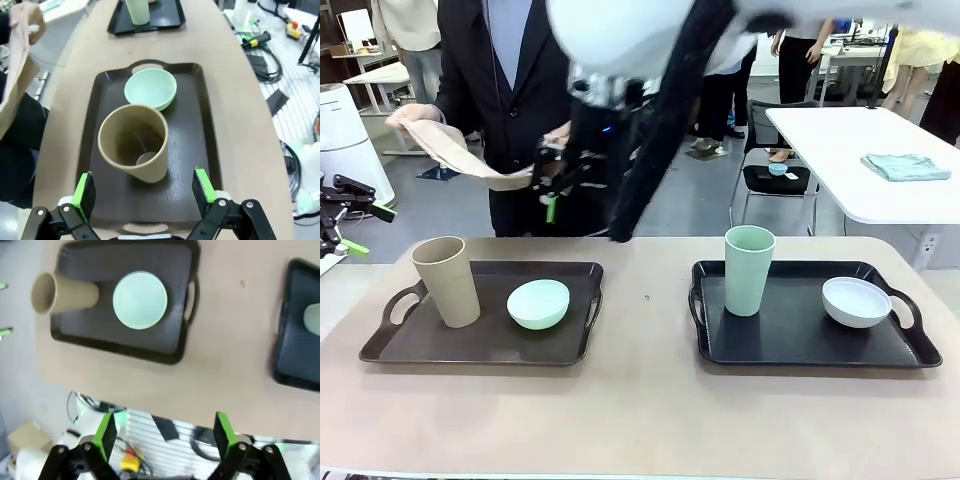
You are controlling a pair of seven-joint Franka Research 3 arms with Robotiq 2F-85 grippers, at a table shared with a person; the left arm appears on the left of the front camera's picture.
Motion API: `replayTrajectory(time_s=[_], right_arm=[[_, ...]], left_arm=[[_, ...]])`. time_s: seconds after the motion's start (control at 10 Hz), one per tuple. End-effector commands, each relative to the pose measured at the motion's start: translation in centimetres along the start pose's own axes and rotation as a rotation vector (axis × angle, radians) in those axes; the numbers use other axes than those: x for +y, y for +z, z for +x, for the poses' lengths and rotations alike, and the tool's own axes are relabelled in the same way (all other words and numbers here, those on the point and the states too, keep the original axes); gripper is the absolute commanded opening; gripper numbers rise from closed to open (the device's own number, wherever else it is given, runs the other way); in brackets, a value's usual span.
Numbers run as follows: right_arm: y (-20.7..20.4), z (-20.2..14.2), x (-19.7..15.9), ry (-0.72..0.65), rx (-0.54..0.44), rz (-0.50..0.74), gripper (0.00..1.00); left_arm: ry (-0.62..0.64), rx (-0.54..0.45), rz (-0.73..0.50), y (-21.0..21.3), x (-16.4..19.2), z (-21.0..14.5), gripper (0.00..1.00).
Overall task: Set up a tray with a mat and arrange the tableware.
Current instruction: Pick up the Picnic Bowl and Reusable plastic cup from the Handle tray in front of the human's position and hold them in the air.
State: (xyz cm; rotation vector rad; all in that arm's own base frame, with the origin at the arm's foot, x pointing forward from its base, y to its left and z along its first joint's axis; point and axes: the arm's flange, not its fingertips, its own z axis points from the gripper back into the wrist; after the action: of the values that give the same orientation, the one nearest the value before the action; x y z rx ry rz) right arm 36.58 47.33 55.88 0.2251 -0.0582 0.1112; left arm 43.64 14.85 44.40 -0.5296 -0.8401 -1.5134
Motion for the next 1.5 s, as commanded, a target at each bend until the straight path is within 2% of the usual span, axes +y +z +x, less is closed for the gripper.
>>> replayTrajectory(time_s=[0.0, 0.1, 0.2, 0.4, 0.6, 0.9, 1.0, 1.1, 1.3, 1.4], right_arm=[[-2.7, 1.8, 3.6, -0.093, -0.082, -0.090, 1.00], [-4.6, 2.1, 4.1, -0.090, -0.097, -0.149, 1.00], [-6.2, 3.2, 4.4, -0.092, -0.114, -0.186, 1.00], [-9.9, 3.9, 4.5, -0.094, -0.114, -0.264, 1.00], [-12.4, 5.1, 4.3, -0.102, -0.081, -0.292, 1.00], [-15.5, 6.5, 4.7, -0.053, -0.062, -0.202, 1.00], [-14.5, 6.2, 5.0, 0.105, -0.134, -0.032, 1.00], [-15.2, 5.9, 3.9, -0.078, -0.061, -0.252, 1.00], [-15.2, 5.9, 3.9, -0.078, -0.061, -0.252, 1.00], [-15.3, 6.5, 4.5, -0.026, -0.094, -0.204, 1.00]], left_arm=[[-0.065, -0.082, 0.021, 0.1, 1.3, -1.0, 1.00], [-0.104, -0.105, 0.019, -0.6, 1.1, -1.5, 1.00], [-0.014, -0.023, 0.015, 0.0, 0.5, -0.8, 1.00], [-0.014, -0.023, 0.015, 0.0, 0.5, -0.8, 1.00], [-0.014, -0.023, 0.015, 0.0, 0.5, -0.8, 1.00], [-0.014, -0.023, 0.015, 0.0, 0.5, -0.8, 1.00], [-0.014, -0.023, 0.015, 0.0, 0.5, -0.8, 1.00], [-0.014, -0.023, 0.015, 0.0, 0.5, -0.8, 1.00], [-0.014, -0.023, 0.015, 0.0, 0.5, -0.8, 1.00], [-0.036, -0.041, 0.021, -0.3, 0.8, -1.2, 1.00]])
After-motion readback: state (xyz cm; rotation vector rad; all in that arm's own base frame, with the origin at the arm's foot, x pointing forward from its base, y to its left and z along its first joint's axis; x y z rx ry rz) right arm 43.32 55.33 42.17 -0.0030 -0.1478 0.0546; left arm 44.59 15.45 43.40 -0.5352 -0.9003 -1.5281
